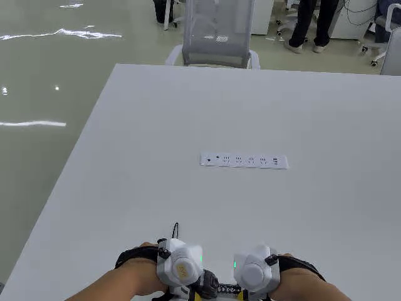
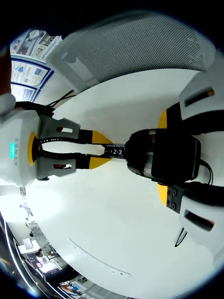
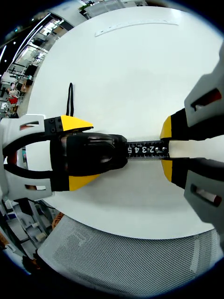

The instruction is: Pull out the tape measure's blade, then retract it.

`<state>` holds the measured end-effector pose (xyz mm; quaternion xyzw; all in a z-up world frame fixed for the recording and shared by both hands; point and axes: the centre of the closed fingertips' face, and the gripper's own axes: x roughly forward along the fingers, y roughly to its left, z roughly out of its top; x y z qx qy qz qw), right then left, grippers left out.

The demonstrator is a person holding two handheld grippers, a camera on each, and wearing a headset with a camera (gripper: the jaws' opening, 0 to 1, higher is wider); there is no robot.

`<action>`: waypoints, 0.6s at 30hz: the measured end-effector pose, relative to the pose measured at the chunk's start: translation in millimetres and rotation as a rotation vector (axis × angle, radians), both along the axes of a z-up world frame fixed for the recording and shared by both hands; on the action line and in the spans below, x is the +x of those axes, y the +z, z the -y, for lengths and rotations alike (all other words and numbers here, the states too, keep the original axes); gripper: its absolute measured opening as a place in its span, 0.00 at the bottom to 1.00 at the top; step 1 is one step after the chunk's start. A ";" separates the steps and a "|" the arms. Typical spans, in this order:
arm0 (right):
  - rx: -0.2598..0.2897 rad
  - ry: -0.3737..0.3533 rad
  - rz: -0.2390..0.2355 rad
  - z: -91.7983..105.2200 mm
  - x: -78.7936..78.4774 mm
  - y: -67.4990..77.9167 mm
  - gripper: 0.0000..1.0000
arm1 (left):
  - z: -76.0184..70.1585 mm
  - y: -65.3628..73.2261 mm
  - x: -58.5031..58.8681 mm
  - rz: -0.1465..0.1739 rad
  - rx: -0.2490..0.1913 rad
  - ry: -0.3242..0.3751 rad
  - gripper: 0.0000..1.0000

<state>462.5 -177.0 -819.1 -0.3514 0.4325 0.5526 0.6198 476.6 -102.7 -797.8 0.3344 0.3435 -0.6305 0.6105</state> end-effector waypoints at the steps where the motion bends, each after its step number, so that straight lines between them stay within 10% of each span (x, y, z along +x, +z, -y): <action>1: 0.000 -0.001 0.000 0.8 0.0 0.0 0.11 | 0.1 0.0 0.0 0.000 0.000 0.000 0.35; 18: -0.004 -0.012 -0.004 13.6 -1.7 -0.5 0.11 | 0.8 0.4 -0.6 0.001 -0.001 0.001 0.35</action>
